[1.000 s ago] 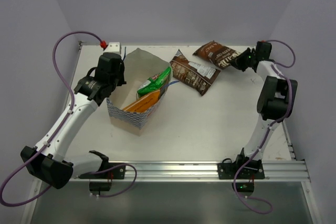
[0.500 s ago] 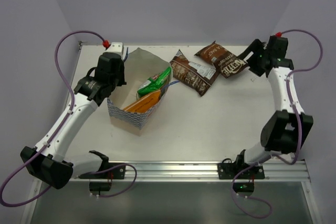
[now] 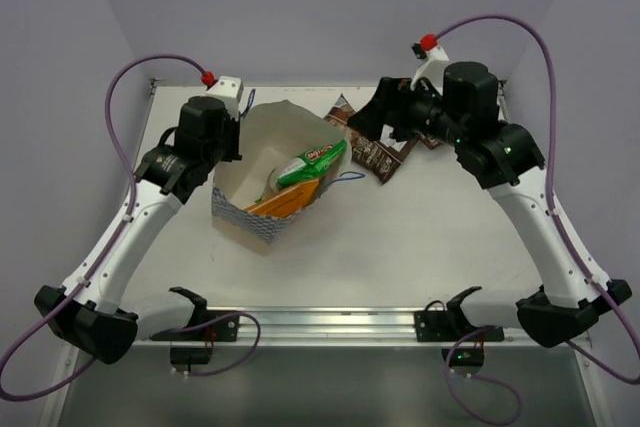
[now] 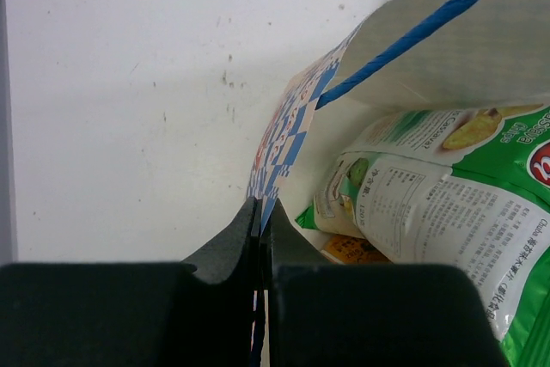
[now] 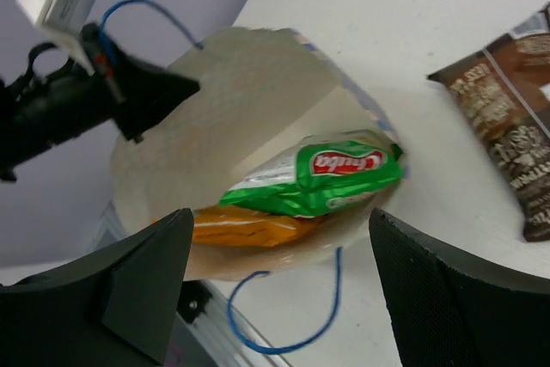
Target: Take the snacks out of the paper bag
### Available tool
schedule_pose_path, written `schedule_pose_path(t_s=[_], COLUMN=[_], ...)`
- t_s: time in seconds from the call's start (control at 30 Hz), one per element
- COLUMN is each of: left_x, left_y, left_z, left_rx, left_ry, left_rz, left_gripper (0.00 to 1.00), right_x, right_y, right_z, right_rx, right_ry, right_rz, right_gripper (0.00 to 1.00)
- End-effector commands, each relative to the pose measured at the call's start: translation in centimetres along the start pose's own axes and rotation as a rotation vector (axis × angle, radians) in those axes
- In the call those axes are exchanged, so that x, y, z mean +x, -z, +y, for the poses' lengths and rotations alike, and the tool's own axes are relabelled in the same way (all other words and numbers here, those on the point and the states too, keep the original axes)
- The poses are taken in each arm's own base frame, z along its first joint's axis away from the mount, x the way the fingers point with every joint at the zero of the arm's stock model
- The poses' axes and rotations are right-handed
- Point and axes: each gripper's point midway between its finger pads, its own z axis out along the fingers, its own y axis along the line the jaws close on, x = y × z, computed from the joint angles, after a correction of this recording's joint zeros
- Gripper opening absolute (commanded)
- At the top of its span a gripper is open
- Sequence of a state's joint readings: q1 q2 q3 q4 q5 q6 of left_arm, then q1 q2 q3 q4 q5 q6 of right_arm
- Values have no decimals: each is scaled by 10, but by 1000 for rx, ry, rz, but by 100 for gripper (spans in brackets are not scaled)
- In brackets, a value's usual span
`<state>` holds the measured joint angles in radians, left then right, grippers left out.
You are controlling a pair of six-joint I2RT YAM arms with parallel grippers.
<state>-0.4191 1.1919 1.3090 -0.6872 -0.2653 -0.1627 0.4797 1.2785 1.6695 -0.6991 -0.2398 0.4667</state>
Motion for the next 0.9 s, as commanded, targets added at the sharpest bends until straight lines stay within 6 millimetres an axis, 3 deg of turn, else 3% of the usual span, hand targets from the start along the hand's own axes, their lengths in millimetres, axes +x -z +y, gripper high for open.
schedule_pose_path(t_s=[0.0,0.03,0.07,0.13,0.3,0.43,0.7,0.87], left_x=[-51,-52,-54,-55,-51,-40,-26,-25], left_y=[20,20,22,23,19,12,4,5], left_z=[-10,-10,-11,-12,-15,-14,-15,-18], left_rx=[86,88,94,103,114,105,102,112], left_ry=[-15,-25,-29,-38,-48,-45,-29,-30], left_rz=[-171,-175,-181,-187,-176,-144,-101,-98], left_gripper=[0,0,0,0,0,0,0,0], right_x=[14,15,31,47,97,131,141,147], right_y=[-3,-1,-14,-19,-49,-59,-65,-76], right_z=[44,53,61,81,90,92,87,71], right_rx=[-130,-146,-158,-202,-224,-258,-228,-161], right_ry=[155,176,197,245,392,477,496,528], right_rz=[66,83,144,202,334,414,429,445], right_gripper=[86,86,86,90,92,92,90,90])
